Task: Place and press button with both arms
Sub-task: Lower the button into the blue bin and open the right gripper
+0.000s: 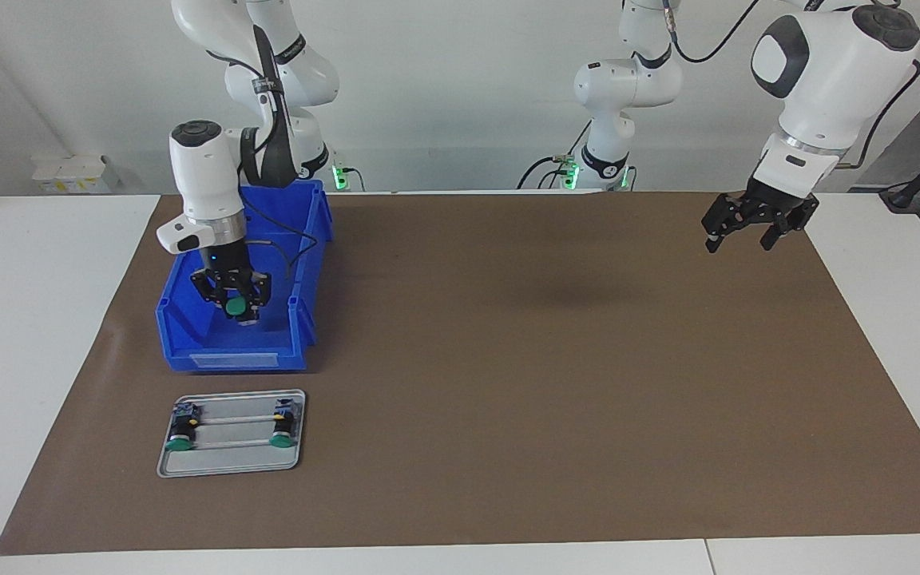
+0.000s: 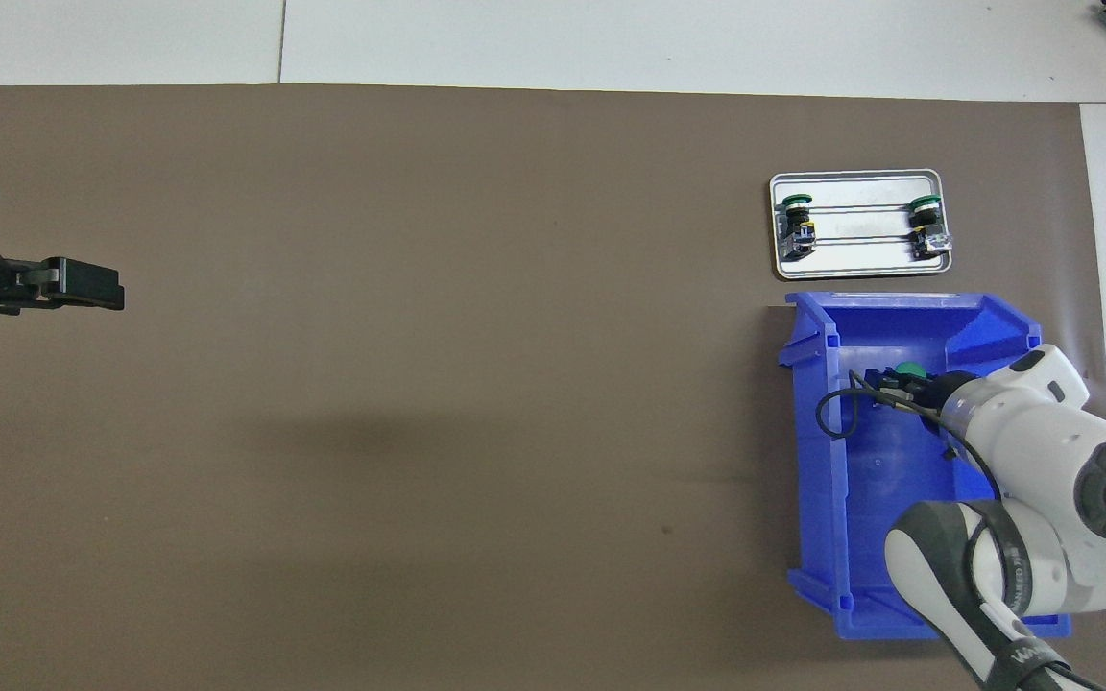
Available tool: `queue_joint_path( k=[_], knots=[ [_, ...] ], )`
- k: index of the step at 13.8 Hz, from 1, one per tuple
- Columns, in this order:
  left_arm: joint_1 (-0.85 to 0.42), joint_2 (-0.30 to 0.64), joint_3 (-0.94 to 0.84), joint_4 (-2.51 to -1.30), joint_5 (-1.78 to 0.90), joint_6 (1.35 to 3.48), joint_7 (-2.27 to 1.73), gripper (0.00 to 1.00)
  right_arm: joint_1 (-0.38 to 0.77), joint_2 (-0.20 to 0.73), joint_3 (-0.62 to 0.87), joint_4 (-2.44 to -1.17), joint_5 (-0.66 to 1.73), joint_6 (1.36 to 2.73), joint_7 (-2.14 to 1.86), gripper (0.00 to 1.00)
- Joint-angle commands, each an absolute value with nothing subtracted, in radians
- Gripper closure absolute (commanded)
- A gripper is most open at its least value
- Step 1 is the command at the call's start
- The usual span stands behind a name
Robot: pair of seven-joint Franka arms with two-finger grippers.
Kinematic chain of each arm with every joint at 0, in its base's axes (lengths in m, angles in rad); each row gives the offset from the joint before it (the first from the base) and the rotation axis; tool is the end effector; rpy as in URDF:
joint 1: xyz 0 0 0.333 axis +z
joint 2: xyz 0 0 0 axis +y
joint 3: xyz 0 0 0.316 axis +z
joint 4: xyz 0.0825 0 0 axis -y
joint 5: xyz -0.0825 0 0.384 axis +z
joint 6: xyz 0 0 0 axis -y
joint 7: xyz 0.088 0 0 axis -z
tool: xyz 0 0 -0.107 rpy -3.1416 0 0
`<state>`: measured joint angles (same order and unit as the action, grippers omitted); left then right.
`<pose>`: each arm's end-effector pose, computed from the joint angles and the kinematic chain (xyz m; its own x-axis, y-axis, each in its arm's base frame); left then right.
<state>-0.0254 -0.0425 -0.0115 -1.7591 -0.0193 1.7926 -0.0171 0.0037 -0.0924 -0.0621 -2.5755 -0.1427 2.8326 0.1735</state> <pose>0.5563 -0.0223 0.5781 0.9970 -0.0155 0.0756 -0.0170 -0.9997 0.0199 0.4718 -0.0201 0.3313 0.9335 -0.0938 0.3461 -0.1080 -0.9939 0.0219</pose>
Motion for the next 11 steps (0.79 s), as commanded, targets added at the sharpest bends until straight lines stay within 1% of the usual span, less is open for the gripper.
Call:
queue_joint_path(
  k=[1,2,3,4,6,7,8,9,11],
  knots=[
    [-0.005,-0.083,-0.023,-1.814,-0.003,1.792,-0.005,0.00,-0.018,-0.117,-0.049,-2.623,-0.123,2.872,0.144,1.00],
    [-0.005,-0.097,-0.023,-1.839,-0.003,1.795,-0.005,0.00,-0.020,-0.114,-0.049,-2.628,-0.123,2.875,0.144,0.89],
    [-0.006,-0.101,-0.023,-1.857,-0.003,1.793,-0.006,0.00,-0.020,-0.114,-0.049,-2.631,-0.123,2.875,0.144,0.62],
    [-0.008,-0.104,-0.025,-1.856,-0.003,1.792,-0.005,0.00,-0.020,-0.114,-0.049,-2.631,-0.123,2.867,0.146,0.40],
    [-0.014,-0.101,-0.023,-1.848,-0.003,1.789,-0.006,0.00,-0.018,-0.114,-0.049,-2.628,-0.123,2.850,0.147,0.21],
    [-0.009,-0.101,-0.023,-1.848,-0.003,1.789,-0.006,0.00,-0.015,-0.115,-0.049,-2.622,-0.123,2.835,0.153,0.06],
    [-0.006,-0.101,-0.021,-1.848,-0.003,1.789,-0.006,0.00,-0.009,-0.121,-0.049,-2.608,-0.123,2.817,0.152,0.00],
    [-0.005,-0.103,-0.018,-1.848,-0.003,1.789,-0.008,0.00,-0.005,-0.126,-0.048,-2.574,-0.123,2.775,0.153,0.00],
    [-0.005,-0.101,-0.015,-1.848,-0.003,1.789,-0.008,0.00,-0.002,-0.126,-0.041,-2.449,-0.123,2.586,0.155,0.00]
  ],
)
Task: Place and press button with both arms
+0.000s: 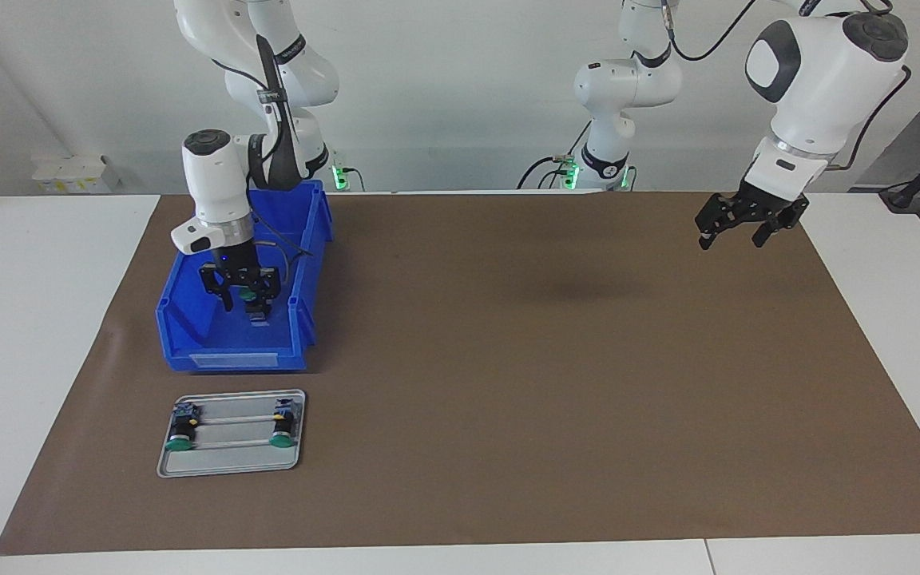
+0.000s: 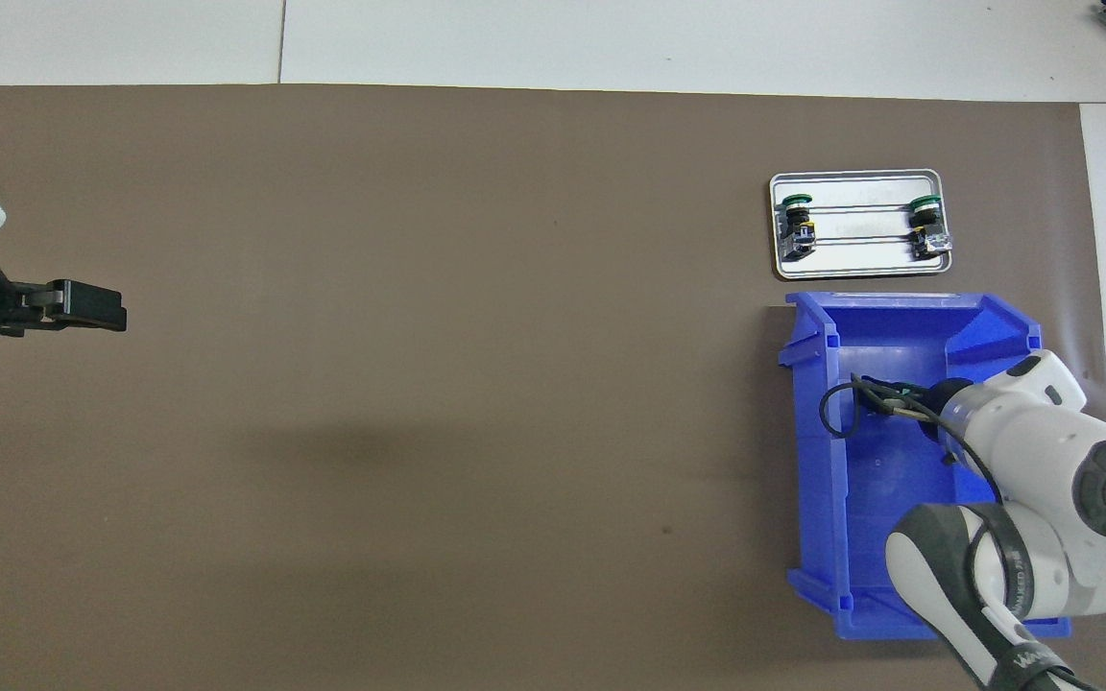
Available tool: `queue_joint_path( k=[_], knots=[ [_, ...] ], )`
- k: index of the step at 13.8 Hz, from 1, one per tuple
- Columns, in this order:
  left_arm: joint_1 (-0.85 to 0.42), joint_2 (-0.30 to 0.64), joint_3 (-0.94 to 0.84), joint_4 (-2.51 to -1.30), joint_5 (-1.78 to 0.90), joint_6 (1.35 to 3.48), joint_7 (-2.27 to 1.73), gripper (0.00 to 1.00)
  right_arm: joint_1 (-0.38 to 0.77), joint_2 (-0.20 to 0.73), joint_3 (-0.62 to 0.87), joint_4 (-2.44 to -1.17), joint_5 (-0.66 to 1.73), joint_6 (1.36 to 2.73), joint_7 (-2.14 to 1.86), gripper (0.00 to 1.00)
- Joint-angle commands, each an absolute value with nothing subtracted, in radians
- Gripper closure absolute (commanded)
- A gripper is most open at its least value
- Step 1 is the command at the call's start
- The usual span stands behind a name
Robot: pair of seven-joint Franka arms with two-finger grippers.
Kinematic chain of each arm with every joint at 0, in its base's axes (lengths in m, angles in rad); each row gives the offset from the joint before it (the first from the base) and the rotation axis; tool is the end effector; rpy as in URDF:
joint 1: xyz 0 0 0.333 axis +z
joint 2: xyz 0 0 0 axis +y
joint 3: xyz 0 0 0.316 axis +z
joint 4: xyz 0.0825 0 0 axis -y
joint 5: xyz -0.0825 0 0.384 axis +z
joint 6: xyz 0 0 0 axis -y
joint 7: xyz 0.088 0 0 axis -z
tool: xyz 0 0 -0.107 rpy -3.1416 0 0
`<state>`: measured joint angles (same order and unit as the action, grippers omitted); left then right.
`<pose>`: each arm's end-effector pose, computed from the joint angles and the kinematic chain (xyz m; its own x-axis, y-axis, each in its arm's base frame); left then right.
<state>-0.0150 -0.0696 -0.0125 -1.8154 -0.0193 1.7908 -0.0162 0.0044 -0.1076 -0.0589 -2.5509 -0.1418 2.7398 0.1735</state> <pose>0.5453 -0.0168 0.5654 0.9990 -0.0071 0.0446 -0.0079 -0.9998 0.0189 0.4729 -0.0201 0.3380 0.9500 -0.0962 0.2972 -0.1112 -0.9932 0.0338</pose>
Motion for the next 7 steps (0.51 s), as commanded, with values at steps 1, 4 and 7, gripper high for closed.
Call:
queue_joint_path(
  k=[1,4,7],
  knots=[
    [-0.006,-0.101,-0.015,-1.848,-0.003,1.789,-0.008,0.00,-0.002,-0.121,-0.040,-2.380,-0.123,2.491,0.155,0.00],
    [-0.006,-0.103,-0.015,-1.848,-0.003,1.789,-0.006,0.00,0.023,-0.092,-0.038,-2.182,-0.123,2.257,0.156,0.00],
    [-0.005,-0.103,-0.015,-1.848,-0.003,1.789,-0.008,0.00,0.025,-0.063,-0.037,-2.010,-0.120,2.073,0.155,0.00]
  ],
)
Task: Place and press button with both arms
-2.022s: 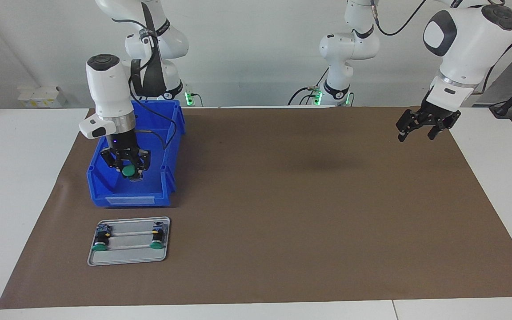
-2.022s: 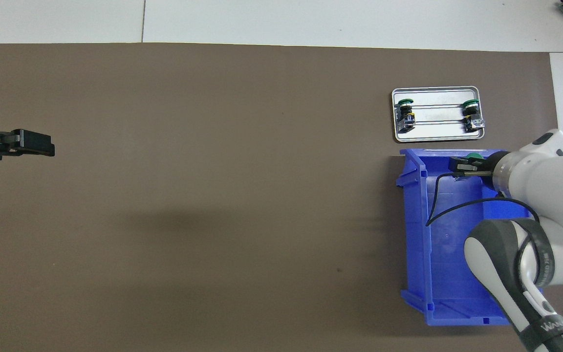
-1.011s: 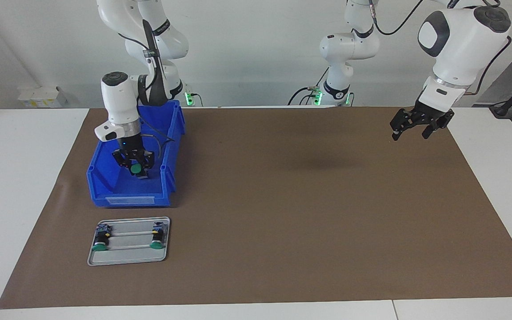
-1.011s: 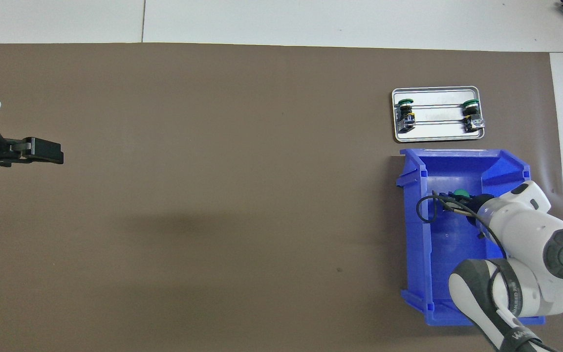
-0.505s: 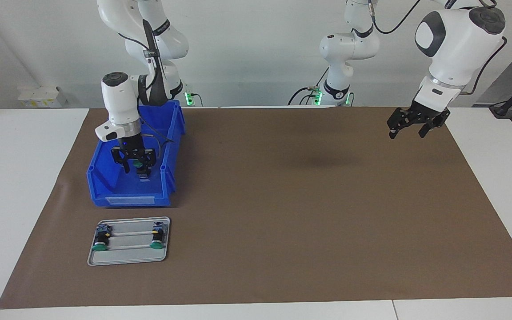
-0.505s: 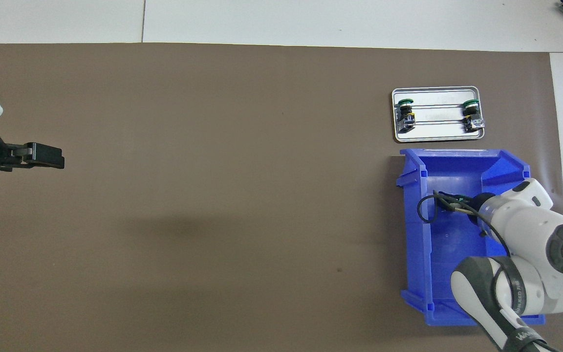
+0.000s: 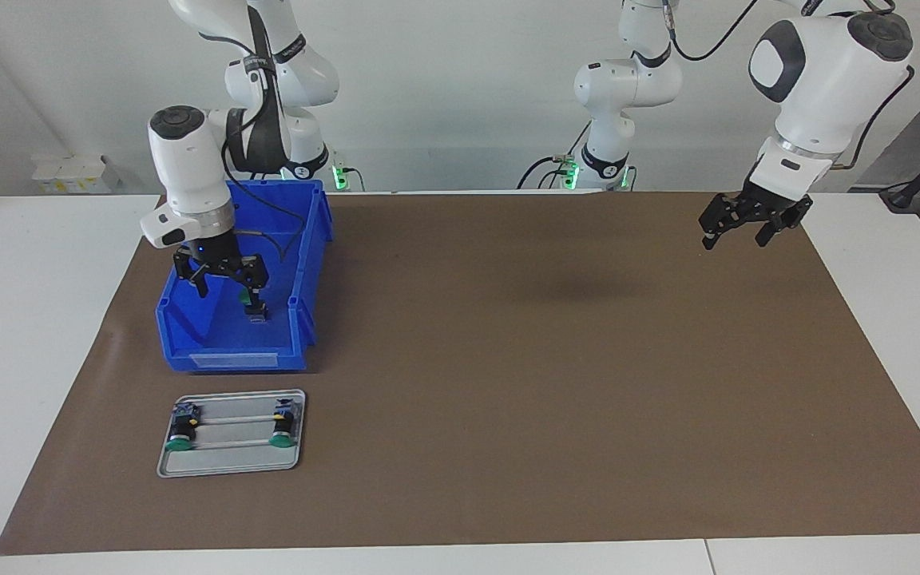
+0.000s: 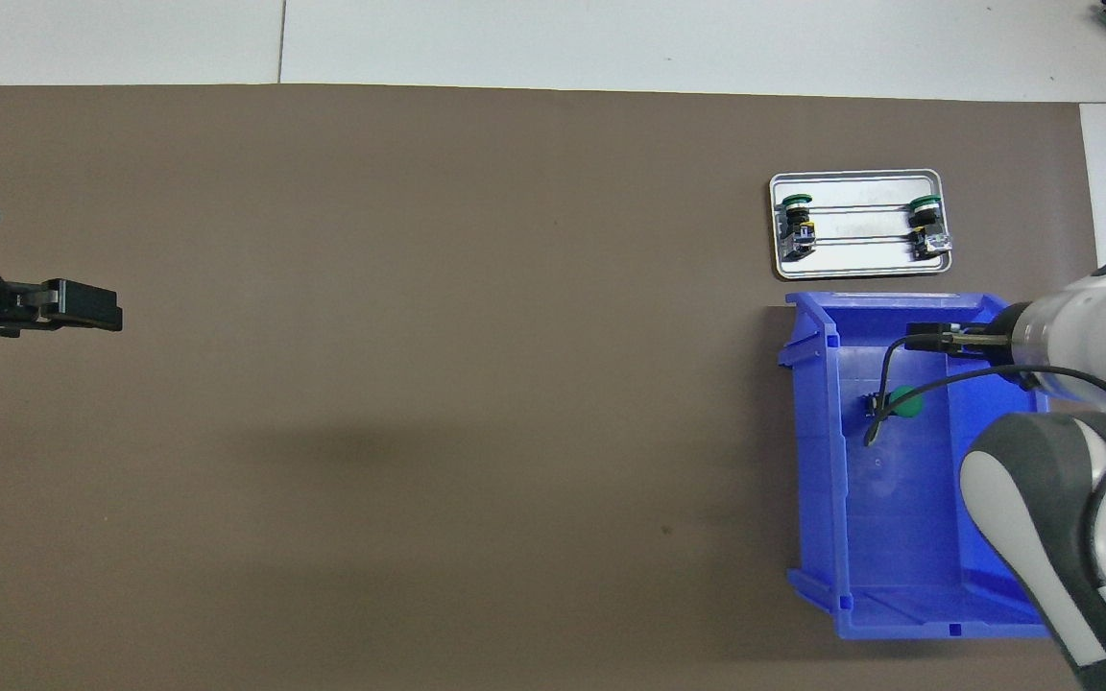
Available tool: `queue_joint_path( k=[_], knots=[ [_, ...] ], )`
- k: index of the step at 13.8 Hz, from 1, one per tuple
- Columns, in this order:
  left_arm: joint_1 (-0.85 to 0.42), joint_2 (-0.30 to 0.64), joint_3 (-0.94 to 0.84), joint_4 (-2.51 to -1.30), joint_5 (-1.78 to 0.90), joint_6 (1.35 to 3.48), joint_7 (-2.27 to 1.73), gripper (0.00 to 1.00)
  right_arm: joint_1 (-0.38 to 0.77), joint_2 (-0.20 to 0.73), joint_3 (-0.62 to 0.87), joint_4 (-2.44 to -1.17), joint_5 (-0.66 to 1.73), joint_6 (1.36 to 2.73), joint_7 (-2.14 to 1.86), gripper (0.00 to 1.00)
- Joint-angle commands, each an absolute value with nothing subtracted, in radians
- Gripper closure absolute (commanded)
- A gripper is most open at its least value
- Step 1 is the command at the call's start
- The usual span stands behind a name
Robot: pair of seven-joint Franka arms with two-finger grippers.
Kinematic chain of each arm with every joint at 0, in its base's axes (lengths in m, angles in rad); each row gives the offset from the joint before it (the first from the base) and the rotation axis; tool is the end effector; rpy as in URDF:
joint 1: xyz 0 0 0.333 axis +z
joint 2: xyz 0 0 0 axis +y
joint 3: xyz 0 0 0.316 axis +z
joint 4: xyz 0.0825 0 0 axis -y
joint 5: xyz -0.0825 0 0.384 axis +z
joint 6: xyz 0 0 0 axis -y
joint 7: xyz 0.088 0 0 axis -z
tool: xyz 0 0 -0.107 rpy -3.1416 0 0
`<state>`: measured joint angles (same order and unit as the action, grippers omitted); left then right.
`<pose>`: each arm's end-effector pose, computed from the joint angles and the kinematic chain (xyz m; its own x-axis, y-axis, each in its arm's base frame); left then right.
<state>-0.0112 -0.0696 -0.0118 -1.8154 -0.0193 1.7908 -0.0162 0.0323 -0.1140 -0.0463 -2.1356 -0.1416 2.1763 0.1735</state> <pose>0.5454 -0.0144 0.5654 0.9990 -0.0026 0.0446 -0.0034 -0.9998 0.0189 0.5311 -0.0134 0.4714 0.9801 -0.1061 0.1680 -0.1231 -0.9879 0.0942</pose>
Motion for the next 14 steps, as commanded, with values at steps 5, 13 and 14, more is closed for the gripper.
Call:
queue_joint_path(
  k=[5,13,14],
  knots=[
    [-0.006,-0.103,-0.015,-1.848,-0.003,1.789,-0.006,0.00,0.020,-0.014,-0.037,-1.719,-0.034,1.736,0.147,0.00],
    [-0.006,-0.103,-0.015,-1.848,-0.003,1.789,-0.006,0.00,-0.008,0.003,-0.051,-1.542,-0.012,1.483,0.076,0.00],
    [-0.006,-0.101,-0.015,-1.848,-0.003,1.789,-0.006,0.00,-0.006,0.005,-0.049,-1.539,-0.014,1.488,0.054,0.00]
  ],
)
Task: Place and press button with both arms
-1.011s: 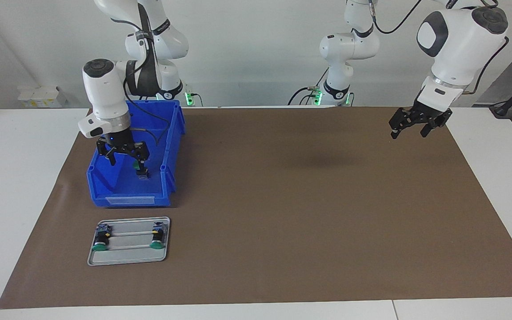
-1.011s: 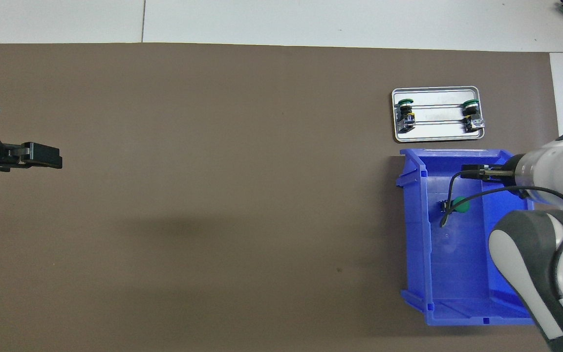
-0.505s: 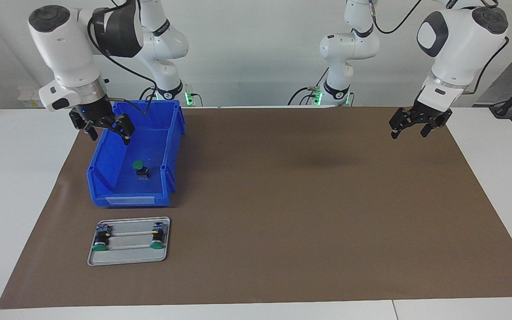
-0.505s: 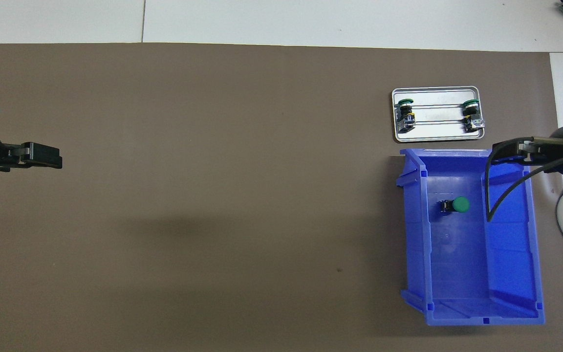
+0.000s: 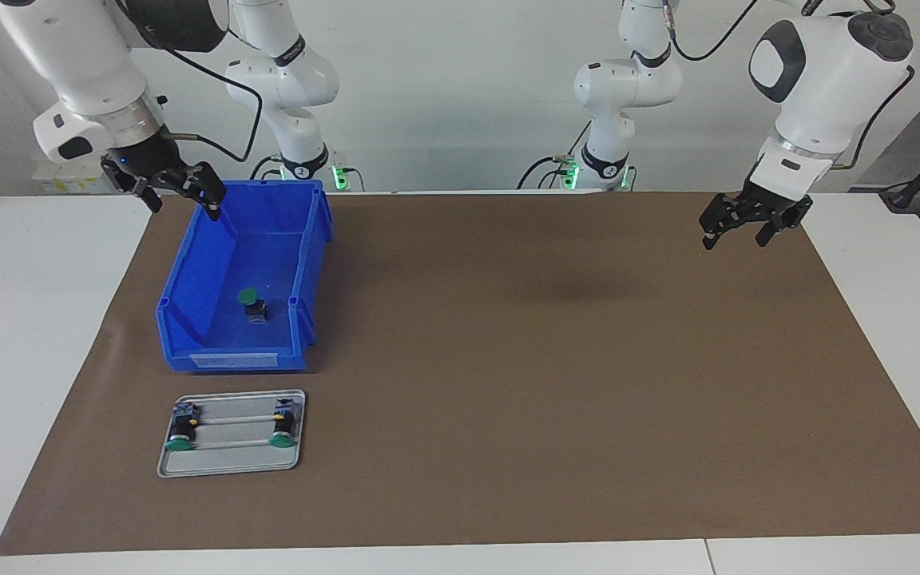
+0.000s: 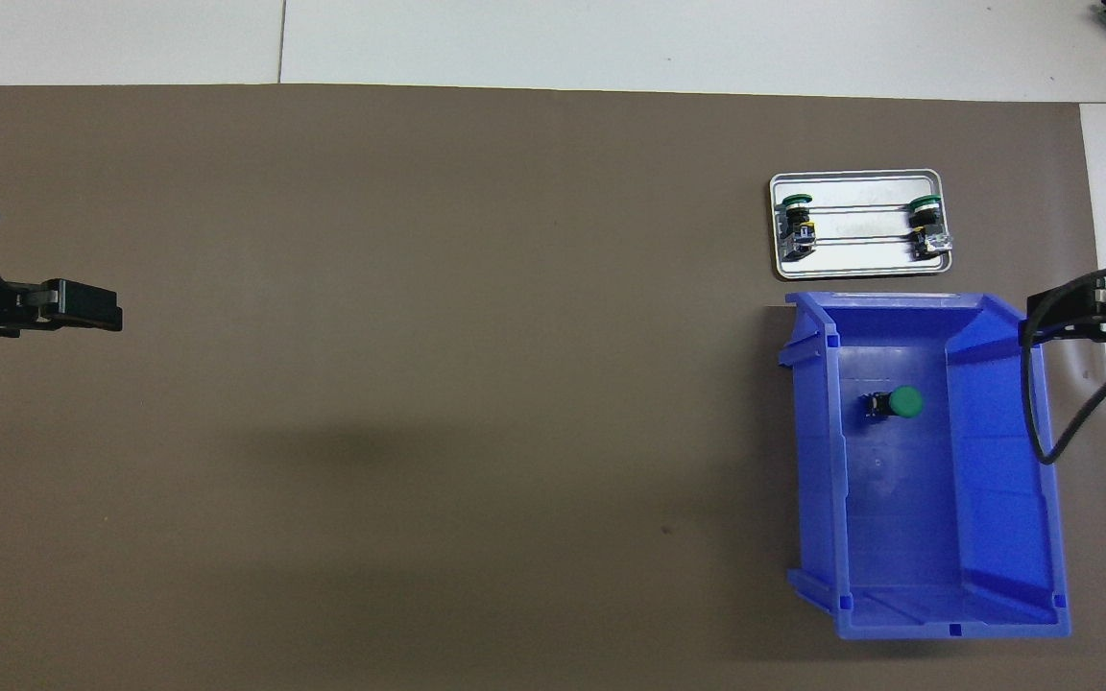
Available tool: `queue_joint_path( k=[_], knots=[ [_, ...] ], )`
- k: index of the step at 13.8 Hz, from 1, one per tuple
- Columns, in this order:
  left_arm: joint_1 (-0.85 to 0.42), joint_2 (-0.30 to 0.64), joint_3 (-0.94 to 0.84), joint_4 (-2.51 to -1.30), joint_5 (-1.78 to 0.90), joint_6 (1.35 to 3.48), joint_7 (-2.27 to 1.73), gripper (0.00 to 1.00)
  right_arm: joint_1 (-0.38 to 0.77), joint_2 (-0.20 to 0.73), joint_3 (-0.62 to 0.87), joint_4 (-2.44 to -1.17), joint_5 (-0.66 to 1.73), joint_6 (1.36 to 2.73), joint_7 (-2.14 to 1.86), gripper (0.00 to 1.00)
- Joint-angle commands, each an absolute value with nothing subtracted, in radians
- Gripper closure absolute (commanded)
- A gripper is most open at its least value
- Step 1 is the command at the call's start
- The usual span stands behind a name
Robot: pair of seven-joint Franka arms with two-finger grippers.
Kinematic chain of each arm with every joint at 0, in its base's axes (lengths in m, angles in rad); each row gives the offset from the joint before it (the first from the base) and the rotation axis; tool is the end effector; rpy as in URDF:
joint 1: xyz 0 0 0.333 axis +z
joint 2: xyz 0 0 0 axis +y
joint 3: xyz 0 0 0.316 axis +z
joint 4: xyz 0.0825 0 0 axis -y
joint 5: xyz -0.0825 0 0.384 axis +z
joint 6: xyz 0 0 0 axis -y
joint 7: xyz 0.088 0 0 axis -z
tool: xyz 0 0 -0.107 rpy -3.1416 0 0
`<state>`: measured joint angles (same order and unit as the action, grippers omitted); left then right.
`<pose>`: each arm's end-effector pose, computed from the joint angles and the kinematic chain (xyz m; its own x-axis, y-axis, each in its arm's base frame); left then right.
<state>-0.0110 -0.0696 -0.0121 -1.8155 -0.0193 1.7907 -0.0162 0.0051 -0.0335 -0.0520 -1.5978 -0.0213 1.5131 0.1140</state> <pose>0.5453 -0.0144 0.5654 0.9990 -0.0027 0.0444 -0.0035 -0.9998 0.0189 0.5370 -0.0281 0.6252 0.9857 -0.1612 -0.0487 -0.1601 -0.9868 0.0253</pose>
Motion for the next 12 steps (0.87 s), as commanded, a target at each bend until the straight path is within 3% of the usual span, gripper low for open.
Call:
queue_joint_path(
  k=[1,12],
  knots=[
    [-0.006,-0.103,-0.015,-1.848,-0.003,1.789,-0.006,0.00,-0.002,0.006,-0.048,-1.545,-0.021,1.494,0.042,0.00],
    [-0.006,-0.103,-0.015,-1.848,-0.003,1.789,-0.006,0.00,0.012,0.006,-0.037,-1.546,-0.078,1.496,-0.023,0.00]
  ],
)
